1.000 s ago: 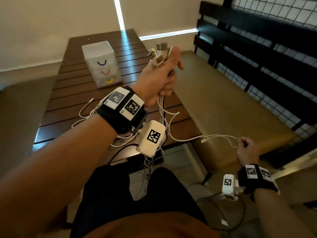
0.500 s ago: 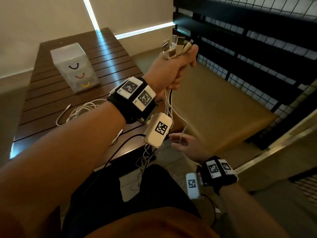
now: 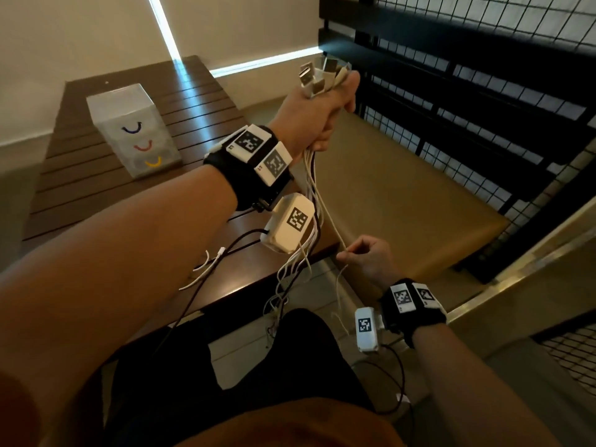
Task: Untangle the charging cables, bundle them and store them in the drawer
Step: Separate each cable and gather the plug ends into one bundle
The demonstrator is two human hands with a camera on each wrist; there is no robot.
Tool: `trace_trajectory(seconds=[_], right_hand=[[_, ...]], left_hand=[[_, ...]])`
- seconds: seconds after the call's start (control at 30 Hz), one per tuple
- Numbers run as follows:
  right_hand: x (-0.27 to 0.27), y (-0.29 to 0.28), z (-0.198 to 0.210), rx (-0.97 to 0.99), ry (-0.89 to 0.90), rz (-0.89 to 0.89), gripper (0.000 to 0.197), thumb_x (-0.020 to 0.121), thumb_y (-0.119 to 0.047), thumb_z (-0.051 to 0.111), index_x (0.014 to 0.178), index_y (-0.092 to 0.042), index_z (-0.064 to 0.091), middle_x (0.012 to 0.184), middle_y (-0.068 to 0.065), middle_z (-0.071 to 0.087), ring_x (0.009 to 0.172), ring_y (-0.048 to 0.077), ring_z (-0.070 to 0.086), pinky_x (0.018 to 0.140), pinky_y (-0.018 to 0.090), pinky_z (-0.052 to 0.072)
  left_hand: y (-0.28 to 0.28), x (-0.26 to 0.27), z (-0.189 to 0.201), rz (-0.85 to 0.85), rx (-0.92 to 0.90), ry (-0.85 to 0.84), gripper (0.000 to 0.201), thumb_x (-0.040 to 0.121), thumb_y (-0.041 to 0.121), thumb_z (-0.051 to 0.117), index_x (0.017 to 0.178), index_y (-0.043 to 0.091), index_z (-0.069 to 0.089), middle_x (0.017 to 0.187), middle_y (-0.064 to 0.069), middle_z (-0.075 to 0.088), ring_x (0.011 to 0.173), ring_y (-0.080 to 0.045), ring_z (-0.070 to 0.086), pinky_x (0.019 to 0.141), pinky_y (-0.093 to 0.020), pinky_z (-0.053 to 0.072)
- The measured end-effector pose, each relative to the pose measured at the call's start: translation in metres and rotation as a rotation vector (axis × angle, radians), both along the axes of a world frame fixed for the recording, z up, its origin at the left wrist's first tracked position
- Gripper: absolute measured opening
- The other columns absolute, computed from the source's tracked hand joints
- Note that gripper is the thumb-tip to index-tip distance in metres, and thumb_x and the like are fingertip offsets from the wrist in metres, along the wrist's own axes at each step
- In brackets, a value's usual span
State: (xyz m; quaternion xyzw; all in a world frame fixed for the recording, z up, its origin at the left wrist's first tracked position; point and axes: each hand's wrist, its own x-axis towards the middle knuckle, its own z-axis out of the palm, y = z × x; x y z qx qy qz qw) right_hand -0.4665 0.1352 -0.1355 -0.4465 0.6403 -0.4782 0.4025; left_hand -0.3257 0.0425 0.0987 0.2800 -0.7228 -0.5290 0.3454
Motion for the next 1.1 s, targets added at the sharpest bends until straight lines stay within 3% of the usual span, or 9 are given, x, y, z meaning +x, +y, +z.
trace_trajectory(seconds=[0.17,0.33,0.43,0.53,0.63,0.8,0.9,1.0,1.1], right_hand=[[0.003,-0.003,-0.003,0.042,0.153,0.082,0.029,0.067,-0.019,0.085,0.083,-0.009,0.062,0.083,0.015,0.067,0.071,0.021,0.061,0.07,0.037,0.055],[0.031,-0.007,0.005,0.048,-0.038,0.331,0.063,0.066,-0.007,0.086,0.118,-0.015,0.052,0.1,-0.002,0.065,0.081,-0.001,0.064,0.071,0.012,0.049],[0.037,-0.011,0.001,0.112,0.058,0.428,0.046,0.075,-0.028,0.082,0.114,-0.031,0.057,0.108,-0.009,0.064,0.094,-0.001,0.062,0.078,0.015,0.046],[0.031,-0.013,-0.003,0.099,0.04,0.311,0.007,0.086,-0.024,0.071,0.092,-0.026,0.068,0.095,0.001,0.07,0.082,0.012,0.066,0.069,0.027,0.054],[0.0,-0.022,-0.016,0.011,0.141,0.027,0.021,0.087,-0.029,0.068,0.076,-0.011,0.068,0.076,0.011,0.069,0.073,0.028,0.066,0.073,0.046,0.054],[-0.067,-0.031,-0.018,0.022,0.09,-0.397,0.036,0.093,-0.009,0.057,0.061,-0.019,0.048,0.057,-0.001,0.052,0.056,0.016,0.054,0.056,0.027,0.048],[-0.071,-0.012,-0.005,0.133,0.397,-0.169,0.031,0.094,-0.016,0.06,0.065,-0.023,0.049,0.064,0.001,0.055,0.059,0.015,0.053,0.056,0.023,0.04],[-0.064,0.014,0.001,0.419,0.291,0.295,0.014,0.086,-0.011,0.069,0.078,-0.017,0.059,0.076,0.0,0.061,0.073,0.01,0.06,0.063,0.014,0.045],[-0.061,0.025,0.015,0.517,0.179,0.451,0.065,0.071,-0.01,0.081,0.126,-0.023,0.05,0.119,-0.004,0.055,0.111,0.016,0.05,0.094,0.032,0.042]], left_hand=[[0.003,-0.014,0.006,-0.073,-0.025,-0.025,0.032,0.101,0.035,0.042,0.077,0.016,0.052,0.049,0.006,0.035,0.041,-0.012,0.029,0.04,-0.023,0.032],[0.011,-0.026,0.008,-0.209,0.014,0.054,0.033,0.103,0.031,0.037,0.078,0.014,0.051,0.048,0.007,0.036,0.039,-0.011,0.028,0.039,-0.024,0.03],[0.015,-0.034,0.009,-0.277,0.039,0.107,0.033,0.103,0.029,0.034,0.078,0.013,0.049,0.048,0.008,0.036,0.038,-0.01,0.028,0.038,-0.023,0.029],[0.017,-0.038,0.009,-0.328,0.081,0.168,0.033,0.102,0.029,0.033,0.079,0.012,0.049,0.047,0.009,0.036,0.037,-0.009,0.027,0.037,-0.022,0.029],[0.015,-0.036,0.005,-0.34,0.1,0.162,0.03,0.103,0.028,0.034,0.091,0.01,0.055,0.049,0.008,0.036,0.038,-0.009,0.028,0.038,-0.025,0.027],[0.015,-0.029,-0.012,-0.252,0.1,0.04,0.027,0.103,0.027,0.037,0.099,0.01,0.058,0.053,0.004,0.033,0.043,-0.011,0.029,0.044,-0.025,0.034],[0.017,-0.028,-0.019,-0.228,0.118,-0.002,0.035,0.104,0.03,0.037,0.08,0.012,0.055,0.05,0.006,0.034,0.044,-0.011,0.03,0.051,-0.027,0.04],[0.02,-0.028,-0.023,-0.247,0.123,-0.103,0.037,0.102,0.036,0.038,0.075,0.013,0.05,0.06,0.002,0.038,0.051,-0.014,0.041,0.067,-0.039,0.052],[0.027,-0.027,-0.033,-0.27,0.196,-0.175,0.039,0.102,0.042,0.035,0.079,0.013,0.049,0.058,0.003,0.035,0.054,-0.016,0.044,0.073,-0.043,0.055]])
